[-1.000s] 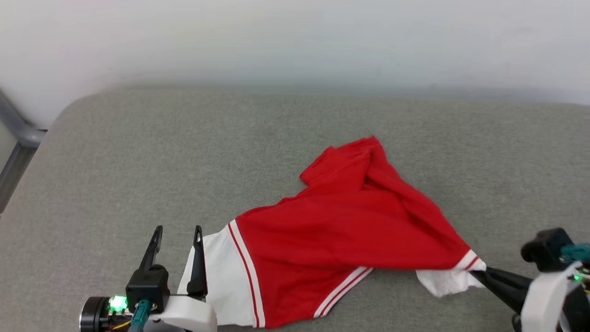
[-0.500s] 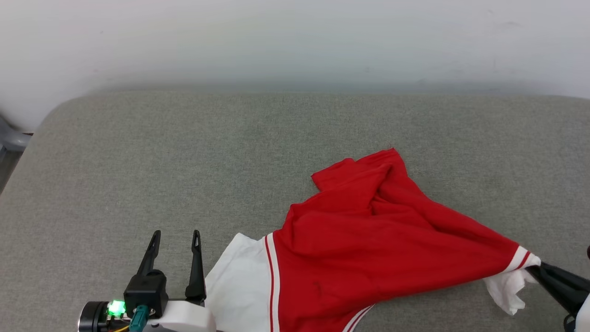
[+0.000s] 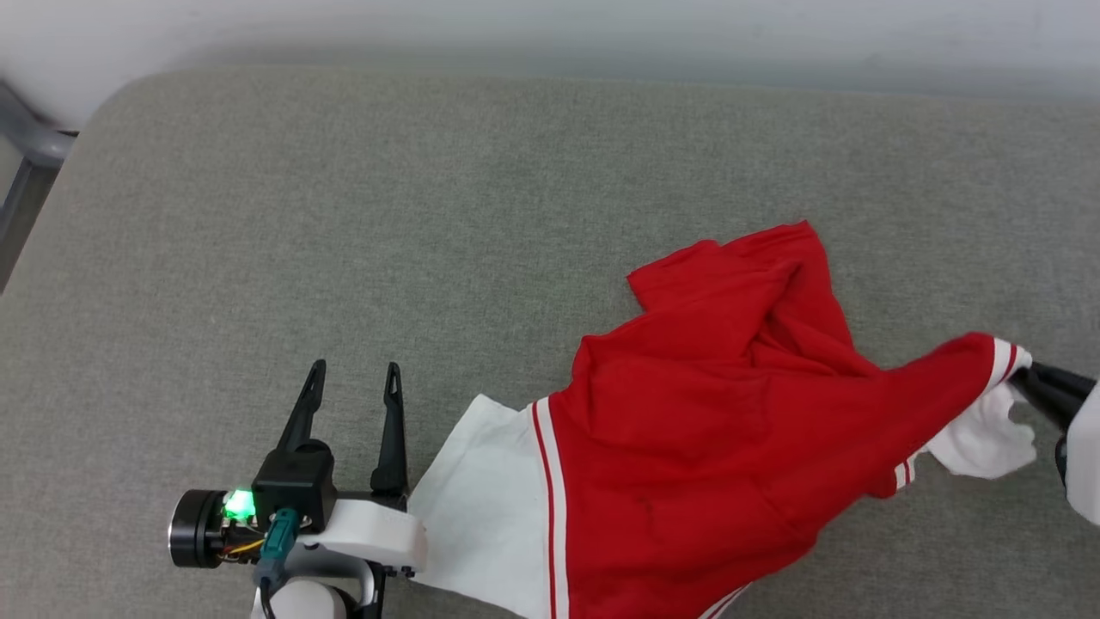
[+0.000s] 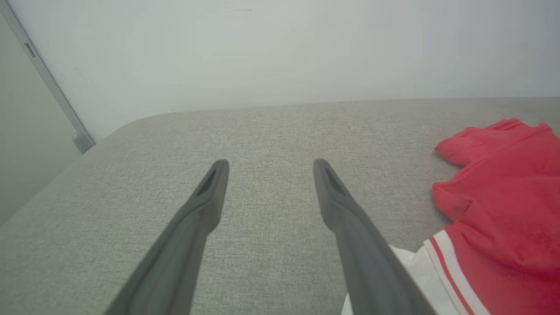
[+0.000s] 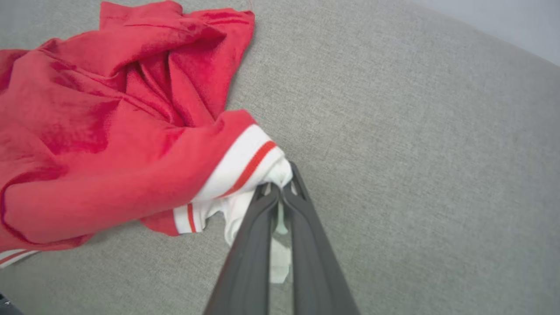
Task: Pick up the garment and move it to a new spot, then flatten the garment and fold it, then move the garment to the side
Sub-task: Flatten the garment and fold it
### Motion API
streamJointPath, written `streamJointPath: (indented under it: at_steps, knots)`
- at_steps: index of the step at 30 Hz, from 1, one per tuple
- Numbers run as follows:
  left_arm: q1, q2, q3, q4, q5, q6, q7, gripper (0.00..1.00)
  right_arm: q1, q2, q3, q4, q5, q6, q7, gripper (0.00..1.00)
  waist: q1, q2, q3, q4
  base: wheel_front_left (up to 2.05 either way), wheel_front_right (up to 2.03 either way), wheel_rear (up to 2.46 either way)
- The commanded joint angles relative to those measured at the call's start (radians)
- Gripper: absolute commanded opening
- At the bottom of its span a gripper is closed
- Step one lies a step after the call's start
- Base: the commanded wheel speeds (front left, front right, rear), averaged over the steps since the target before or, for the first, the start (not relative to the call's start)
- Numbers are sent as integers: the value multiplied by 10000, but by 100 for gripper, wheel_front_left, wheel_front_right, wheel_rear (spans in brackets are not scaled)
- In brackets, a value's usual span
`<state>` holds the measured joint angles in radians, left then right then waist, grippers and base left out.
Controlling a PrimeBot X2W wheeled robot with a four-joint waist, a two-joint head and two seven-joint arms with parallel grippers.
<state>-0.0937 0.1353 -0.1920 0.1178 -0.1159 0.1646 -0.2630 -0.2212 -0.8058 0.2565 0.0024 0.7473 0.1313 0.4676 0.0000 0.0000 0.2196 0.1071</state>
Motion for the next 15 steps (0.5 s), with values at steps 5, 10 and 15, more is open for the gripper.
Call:
streamJointPath:
  at_steps: [5,10,15]
  knots:
    - [-447,-188,57,60,172,-186,-25,100,-2264,485,1295,1790,-250,-11,147,0,0,0,682,422,0,0,0]
    - [-640,-342,92,172,273,-298,-25,100,-3795,1080,2517,3603,-572,-11,-3,0,0,0,909,528,0,0,0]
    - [-735,-416,119,288,352,-402,-25,100,-4524,1394,3762,5068,-578,-9,-146,0,0,0,893,624,0,0,0]
